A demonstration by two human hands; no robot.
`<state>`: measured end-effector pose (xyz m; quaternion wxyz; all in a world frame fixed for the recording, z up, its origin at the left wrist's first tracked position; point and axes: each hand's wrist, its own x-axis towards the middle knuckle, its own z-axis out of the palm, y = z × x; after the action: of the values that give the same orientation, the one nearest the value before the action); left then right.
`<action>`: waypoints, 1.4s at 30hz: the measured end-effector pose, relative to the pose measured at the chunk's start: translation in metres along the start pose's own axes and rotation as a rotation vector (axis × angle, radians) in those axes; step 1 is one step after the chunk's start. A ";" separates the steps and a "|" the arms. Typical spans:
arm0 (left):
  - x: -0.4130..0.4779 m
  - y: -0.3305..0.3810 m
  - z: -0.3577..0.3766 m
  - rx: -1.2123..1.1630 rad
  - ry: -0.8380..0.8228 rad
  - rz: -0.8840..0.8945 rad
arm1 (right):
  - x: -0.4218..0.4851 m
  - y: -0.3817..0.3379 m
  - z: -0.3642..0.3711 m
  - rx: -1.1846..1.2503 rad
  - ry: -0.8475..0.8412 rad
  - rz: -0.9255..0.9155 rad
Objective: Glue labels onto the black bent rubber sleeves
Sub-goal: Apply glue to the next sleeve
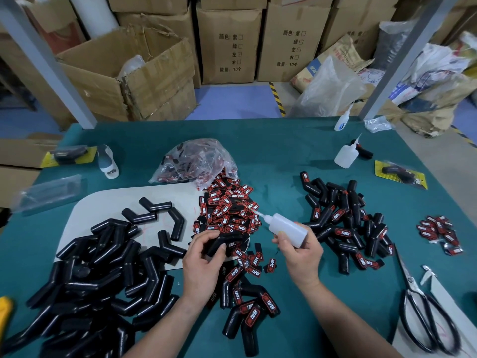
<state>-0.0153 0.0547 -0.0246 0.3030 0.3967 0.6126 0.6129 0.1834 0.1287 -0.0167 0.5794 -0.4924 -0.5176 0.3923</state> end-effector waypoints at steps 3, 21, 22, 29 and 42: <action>0.000 -0.002 -0.001 0.030 0.003 0.020 | 0.001 0.001 0.004 -0.152 -0.099 -0.004; -0.005 0.003 -0.006 0.019 0.019 0.215 | 0.016 0.010 0.004 -0.385 -0.218 0.079; -0.005 0.003 -0.006 0.014 0.019 0.220 | 0.017 0.010 0.004 -0.396 -0.223 0.091; -0.007 0.004 -0.006 0.015 0.015 0.233 | 0.017 0.007 0.004 -0.460 -0.254 0.082; 0.001 -0.007 -0.004 0.028 0.093 0.051 | 0.011 -0.009 0.002 -0.417 -0.462 -0.024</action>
<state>-0.0199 0.0541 -0.0313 0.2530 0.3873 0.6242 0.6296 0.1824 0.1381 -0.0058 0.3374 -0.4922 -0.7106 0.3727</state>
